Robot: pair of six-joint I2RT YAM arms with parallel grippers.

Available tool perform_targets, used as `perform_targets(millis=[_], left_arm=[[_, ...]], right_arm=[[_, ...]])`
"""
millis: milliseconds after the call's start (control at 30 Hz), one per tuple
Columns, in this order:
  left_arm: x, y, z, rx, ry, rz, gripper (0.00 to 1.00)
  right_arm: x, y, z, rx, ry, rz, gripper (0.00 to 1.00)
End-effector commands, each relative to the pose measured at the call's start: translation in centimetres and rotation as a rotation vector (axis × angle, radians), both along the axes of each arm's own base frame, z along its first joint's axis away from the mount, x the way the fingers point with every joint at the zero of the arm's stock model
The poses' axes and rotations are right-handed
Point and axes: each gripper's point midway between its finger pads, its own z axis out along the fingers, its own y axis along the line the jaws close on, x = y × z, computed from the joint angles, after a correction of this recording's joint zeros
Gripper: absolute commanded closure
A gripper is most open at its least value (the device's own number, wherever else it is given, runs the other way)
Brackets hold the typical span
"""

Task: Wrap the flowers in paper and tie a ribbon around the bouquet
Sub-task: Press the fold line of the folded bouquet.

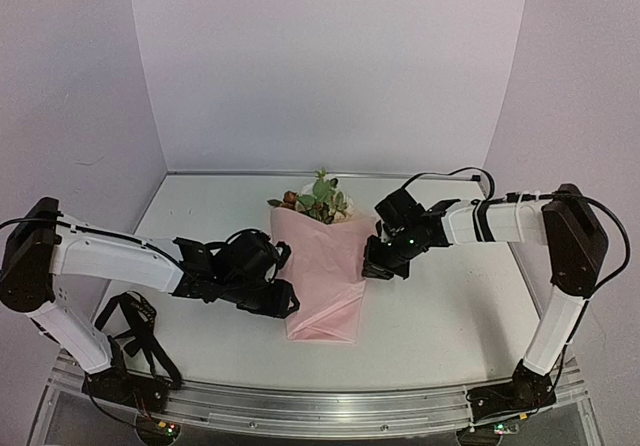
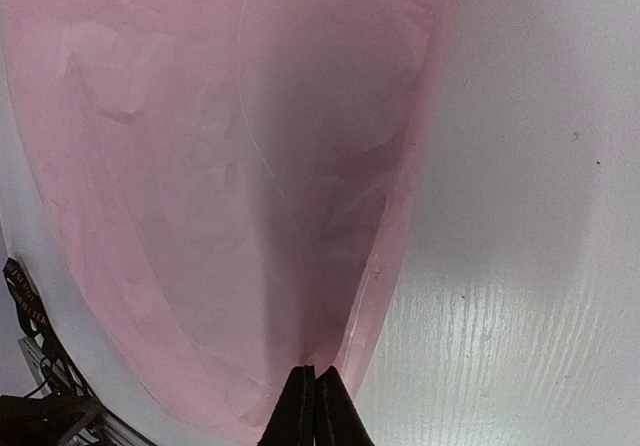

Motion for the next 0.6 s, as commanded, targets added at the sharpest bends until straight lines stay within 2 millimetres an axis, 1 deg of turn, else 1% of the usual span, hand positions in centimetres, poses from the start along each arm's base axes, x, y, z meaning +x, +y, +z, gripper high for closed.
perform_targets(millis=[0, 100, 333, 467, 567], left_arm=[[-0.2, -2.6, 0.4, -0.099, 0.041, -0.070, 0.67], [-0.3, -3.0, -0.9, -0.110, 0.077, -0.076, 0.69], [-0.2, -4.2, -2.6, -0.141, 0.133, -0.087, 0.76], [-0.7, -4.0, -4.1, -0.122, 0.174, -0.083, 0.80], [-1.3, -3.7, -4.9, -0.115, 0.210, -0.088, 0.81]], right_arm=[[0.7, -1.2, -1.0, -0.050, -0.010, -0.022, 1.00], [0.8, -1.1, -1.3, -0.053, -0.007, -0.019, 1.00], [1.0, -1.9, -2.1, -0.084, -0.010, -0.032, 1.00], [1.0, -2.8, -2.6, -0.106, -0.008, -0.044, 1.00], [0.9, -2.9, -2.8, -0.110, -0.005, -0.038, 1.00]])
